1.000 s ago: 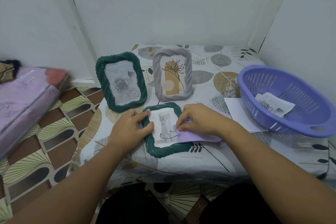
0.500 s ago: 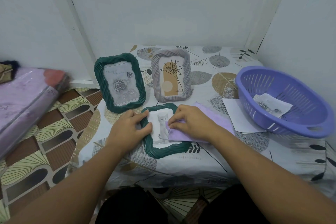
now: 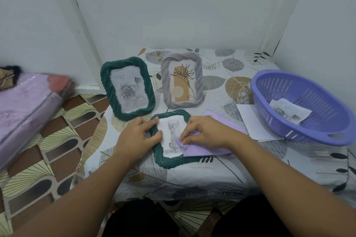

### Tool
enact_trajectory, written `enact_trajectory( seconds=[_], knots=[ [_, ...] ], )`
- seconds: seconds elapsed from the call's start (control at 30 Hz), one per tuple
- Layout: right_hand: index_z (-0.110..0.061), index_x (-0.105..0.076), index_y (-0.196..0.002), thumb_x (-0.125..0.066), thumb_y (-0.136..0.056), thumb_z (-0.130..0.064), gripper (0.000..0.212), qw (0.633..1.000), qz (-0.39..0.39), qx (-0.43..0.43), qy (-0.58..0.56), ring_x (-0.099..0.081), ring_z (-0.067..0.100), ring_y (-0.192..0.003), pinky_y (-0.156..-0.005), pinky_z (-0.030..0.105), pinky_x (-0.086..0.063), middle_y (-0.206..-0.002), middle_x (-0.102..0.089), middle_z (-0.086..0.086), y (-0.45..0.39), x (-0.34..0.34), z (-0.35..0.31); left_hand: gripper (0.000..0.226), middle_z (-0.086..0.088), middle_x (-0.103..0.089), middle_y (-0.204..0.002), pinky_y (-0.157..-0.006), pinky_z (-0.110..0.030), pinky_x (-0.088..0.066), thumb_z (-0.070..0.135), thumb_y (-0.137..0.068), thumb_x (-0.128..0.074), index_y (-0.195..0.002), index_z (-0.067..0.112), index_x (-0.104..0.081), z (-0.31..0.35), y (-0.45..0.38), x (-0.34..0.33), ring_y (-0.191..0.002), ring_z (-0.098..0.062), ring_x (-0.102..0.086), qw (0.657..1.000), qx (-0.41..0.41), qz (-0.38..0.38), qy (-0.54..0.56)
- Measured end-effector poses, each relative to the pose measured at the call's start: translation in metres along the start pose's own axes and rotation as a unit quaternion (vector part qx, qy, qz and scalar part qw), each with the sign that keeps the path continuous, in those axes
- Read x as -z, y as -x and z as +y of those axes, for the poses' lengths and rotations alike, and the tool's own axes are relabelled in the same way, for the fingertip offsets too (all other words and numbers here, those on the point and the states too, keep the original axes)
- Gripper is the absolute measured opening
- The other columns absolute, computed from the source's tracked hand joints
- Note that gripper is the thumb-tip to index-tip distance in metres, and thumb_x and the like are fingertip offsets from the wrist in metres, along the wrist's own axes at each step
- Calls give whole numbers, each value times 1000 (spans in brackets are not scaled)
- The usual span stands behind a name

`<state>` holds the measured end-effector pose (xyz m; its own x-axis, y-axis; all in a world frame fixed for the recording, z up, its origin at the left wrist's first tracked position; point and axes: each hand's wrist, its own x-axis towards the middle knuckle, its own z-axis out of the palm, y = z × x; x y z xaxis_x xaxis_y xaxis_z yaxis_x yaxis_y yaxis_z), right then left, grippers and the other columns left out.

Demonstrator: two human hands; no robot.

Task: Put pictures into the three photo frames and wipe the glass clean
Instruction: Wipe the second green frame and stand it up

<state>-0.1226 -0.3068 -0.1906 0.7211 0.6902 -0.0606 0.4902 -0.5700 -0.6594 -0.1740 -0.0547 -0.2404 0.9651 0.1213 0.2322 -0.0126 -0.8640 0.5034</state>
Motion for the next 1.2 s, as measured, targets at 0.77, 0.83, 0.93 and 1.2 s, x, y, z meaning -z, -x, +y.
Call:
enact_trajectory(
  seconds=[0.77,0.83,0.93,1.2],
  knots=[
    [-37,-81,-92,-77,-86,-38,7,998,-13,-16,62,-59,-4,-89,-86,20,-42,-89,-62,-15,7,15,3,55,13,-50,-97,-85,-34,-47,60,-86,-62,-138,40,-59,1,1,1,-95,-8,-48,1000,3,-3,5],
    [-38,-80,-93,-75,-87,-39,8,995,20,-14,97,-57,-1,-85,-83,27,-45,-86,-59,-15,2,12,3,55,13,-50,-97,-86,-35,-48,60,-87,-61,-138,40,-59,1,1,2,-96,-8,-48,1000,5,-6,1],
    [-34,-81,-95,-73,-90,-36,10,988,62,-5,139,-53,2,-83,-82,32,-46,-89,-56,-13,-2,1,-3,55,13,-50,-97,-85,-34,-47,60,-87,-61,-138,40,-59,1,1,1,-96,-8,-48,1000,5,-4,2],
    [-34,-81,-93,-76,-87,-36,8,993,30,-16,111,-56,1,-84,-81,26,-45,-86,-58,-15,2,10,-1,54,13,-49,-98,-85,-34,-47,58,-88,-63,-139,41,-58,1,0,2,-98,-8,-48,1000,6,-8,-5]
  ],
)
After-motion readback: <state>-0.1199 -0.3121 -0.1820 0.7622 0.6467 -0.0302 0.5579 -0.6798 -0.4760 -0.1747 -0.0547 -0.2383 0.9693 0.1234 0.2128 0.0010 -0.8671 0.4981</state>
